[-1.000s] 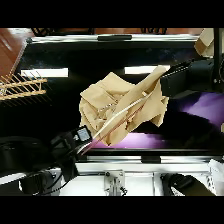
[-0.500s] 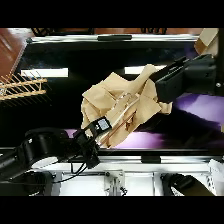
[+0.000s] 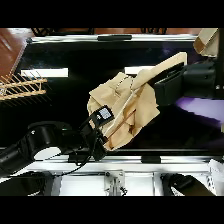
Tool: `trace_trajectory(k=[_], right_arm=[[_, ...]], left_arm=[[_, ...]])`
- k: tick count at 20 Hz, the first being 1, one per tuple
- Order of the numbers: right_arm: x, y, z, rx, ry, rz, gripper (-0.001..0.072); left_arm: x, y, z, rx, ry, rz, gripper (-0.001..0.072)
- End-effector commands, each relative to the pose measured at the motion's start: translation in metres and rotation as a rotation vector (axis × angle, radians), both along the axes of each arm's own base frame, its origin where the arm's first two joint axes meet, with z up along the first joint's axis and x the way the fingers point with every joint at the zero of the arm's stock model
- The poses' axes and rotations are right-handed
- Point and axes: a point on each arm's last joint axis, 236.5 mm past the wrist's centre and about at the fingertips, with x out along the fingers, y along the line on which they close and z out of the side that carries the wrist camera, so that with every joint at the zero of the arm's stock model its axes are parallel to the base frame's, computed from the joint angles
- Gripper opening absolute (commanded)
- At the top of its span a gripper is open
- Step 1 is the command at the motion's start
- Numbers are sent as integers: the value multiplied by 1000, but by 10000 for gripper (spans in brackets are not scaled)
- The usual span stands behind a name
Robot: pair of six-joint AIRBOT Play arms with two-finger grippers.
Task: Fold the shirts.
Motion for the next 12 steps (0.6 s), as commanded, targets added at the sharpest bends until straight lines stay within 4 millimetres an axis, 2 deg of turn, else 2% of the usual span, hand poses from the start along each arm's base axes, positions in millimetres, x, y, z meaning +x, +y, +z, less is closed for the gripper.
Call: trace_trajectory(k=[1,3,5,6,7,10,12], right_arm=[[-11,1,-21,-28,121,4,74],[-15,17,-17,29,135,49,74],[-8,23,-20,39,139,50,101],[-4,21,-25,19,149,37,268],[0,15,-30,-8,156,10,483],[14,-24,-37,-124,120,-118,496],[22,-67,-24,-185,40,-257,496]], left_arm=[[12,6,0,5,-2,28,39],[17,7,-7,31,-17,2,39],[19,4,-23,65,7,-2,39],[19,3,-30,78,19,-1,39],[20,3,-33,85,23,-1,39],[24,7,-29,77,18,15,39],[30,11,-25,69,11,31,39]])
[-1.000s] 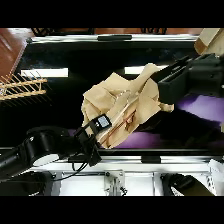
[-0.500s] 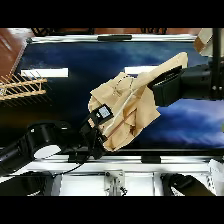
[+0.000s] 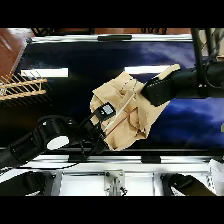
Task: Fold the shirts.
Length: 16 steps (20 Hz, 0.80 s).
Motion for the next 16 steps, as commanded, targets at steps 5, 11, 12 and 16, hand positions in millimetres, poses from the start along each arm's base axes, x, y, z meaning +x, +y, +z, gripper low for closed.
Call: trace_trajectory(k=[5,11,12,16], right_arm=[[22,-202,36,-249,-183,-586,496],[49,-220,-48,-278,84,-142,496],[46,-212,-64,-337,103,95,496],[60,-174,-95,-394,59,554,496]], left_arm=[[6,10,3,16,-24,-25,39],[-1,36,-10,129,7,-96,39],[0,40,-11,139,10,-97,39],[5,47,-12,169,-36,-186,39]])
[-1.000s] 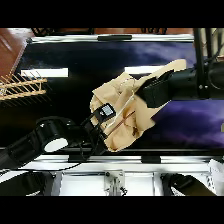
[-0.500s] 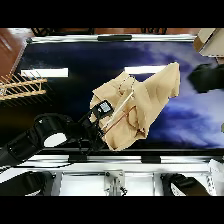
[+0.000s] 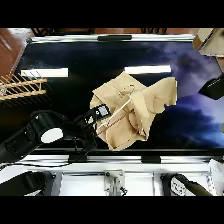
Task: Fold the shirts.
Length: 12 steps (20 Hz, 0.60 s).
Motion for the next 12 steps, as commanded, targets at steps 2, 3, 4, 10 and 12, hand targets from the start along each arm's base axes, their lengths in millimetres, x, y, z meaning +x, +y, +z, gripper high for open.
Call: trace_trajectory(k=[2,3,4,10,12], right_arm=[[13,40,-35,-26,32,517,496],[16,44,-43,-32,45,562,496],[20,48,-51,-39,60,599,496],[36,58,-66,-119,51,690,496],[35,63,-66,-111,46,709,496]], left_arm=[[4,10,-2,40,-34,-87,39],[6,11,-2,42,-38,-93,39],[7,12,-2,44,-38,-89,39],[2,24,-7,85,-9,-108,39],[3,24,-7,87,-17,-127,39]])
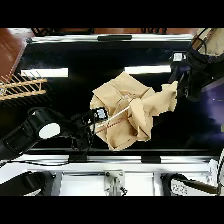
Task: Fold the shirts.
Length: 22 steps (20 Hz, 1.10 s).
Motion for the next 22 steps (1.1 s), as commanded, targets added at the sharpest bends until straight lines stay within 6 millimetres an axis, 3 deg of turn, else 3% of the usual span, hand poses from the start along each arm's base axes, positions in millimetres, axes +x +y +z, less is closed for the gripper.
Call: trace_trajectory(k=[1,4,8,11,12,14,15,16,17,18,22], right_arm=[[3,10,-3,-8,-16,64,496],[-6,27,-7,-5,17,116,495],[-36,46,-40,-9,164,190,479],[-48,58,-47,-9,218,202,205],[-49,60,-46,-6,229,169,68],[-51,62,-43,7,244,100,74],[-51,62,-41,9,244,69,73],[-52,62,-39,10,238,65,73],[-53,62,-35,11,227,65,72],[-54,63,-31,18,215,68,72],[-60,63,-17,23,173,69,71]], left_arm=[[0,2,-1,10,-4,-24,38],[1,1,-1,9,-12,-37,39],[8,-6,0,-15,-36,-31,39],[16,-11,3,-41,-66,-25,40],[18,-9,3,-38,-67,-19,40],[28,0,2,-20,-84,7,51],[35,7,2,-1,-101,19,156],[43,17,1,27,-123,32,457],[51,25,1,52,-147,43,688],[59,34,1,78,-172,53,720],[71,49,8,107,-218,94,720]])
